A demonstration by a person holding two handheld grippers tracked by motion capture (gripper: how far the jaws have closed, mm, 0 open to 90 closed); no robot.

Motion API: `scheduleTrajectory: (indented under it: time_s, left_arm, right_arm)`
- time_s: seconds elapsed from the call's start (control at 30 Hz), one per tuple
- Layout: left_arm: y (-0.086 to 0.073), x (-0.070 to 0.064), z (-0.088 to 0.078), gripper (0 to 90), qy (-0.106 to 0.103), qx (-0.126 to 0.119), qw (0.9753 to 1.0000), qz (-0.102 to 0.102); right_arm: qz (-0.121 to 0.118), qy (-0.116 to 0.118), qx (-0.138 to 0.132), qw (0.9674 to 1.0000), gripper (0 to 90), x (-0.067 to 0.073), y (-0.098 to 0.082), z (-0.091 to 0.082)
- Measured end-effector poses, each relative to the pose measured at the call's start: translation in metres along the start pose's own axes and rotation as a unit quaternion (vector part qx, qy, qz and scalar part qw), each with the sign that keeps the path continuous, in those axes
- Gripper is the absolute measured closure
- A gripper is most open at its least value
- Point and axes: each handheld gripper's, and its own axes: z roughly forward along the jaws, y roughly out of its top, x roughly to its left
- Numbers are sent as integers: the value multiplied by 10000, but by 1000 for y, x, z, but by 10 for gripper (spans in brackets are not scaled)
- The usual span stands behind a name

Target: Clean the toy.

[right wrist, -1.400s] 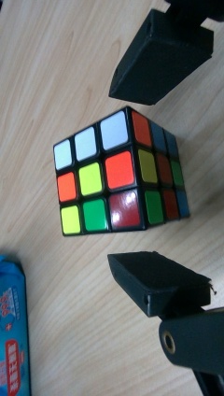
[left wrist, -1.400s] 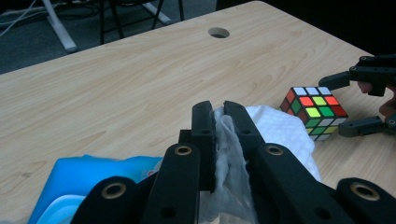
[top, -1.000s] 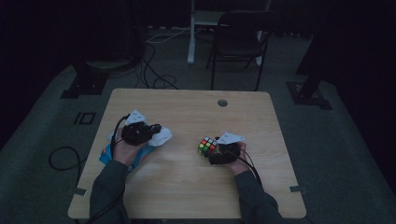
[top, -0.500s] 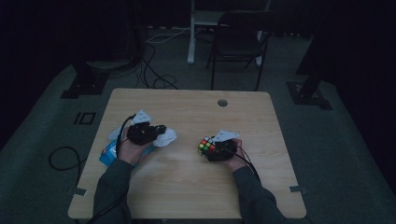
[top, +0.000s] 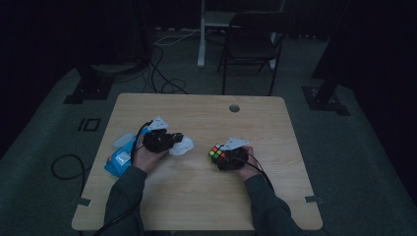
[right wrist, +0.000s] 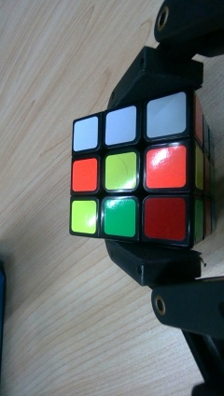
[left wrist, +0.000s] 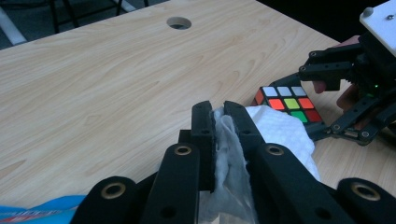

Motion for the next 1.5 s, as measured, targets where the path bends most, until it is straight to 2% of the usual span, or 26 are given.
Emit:
scheduleTrajectory:
  time_s: [0.97, 1.5]
  left_arm:
    - [14, -21, 37, 846, -374, 119, 9989, 240]
    - [14, -27, 47, 847, -449, 21, 9985, 298]
  right_arm:
    - [-37, 160, -99, 9998, 342, 0, 5, -7]
    - [7, 241, -221, 9995, 342, 3, 11, -11]
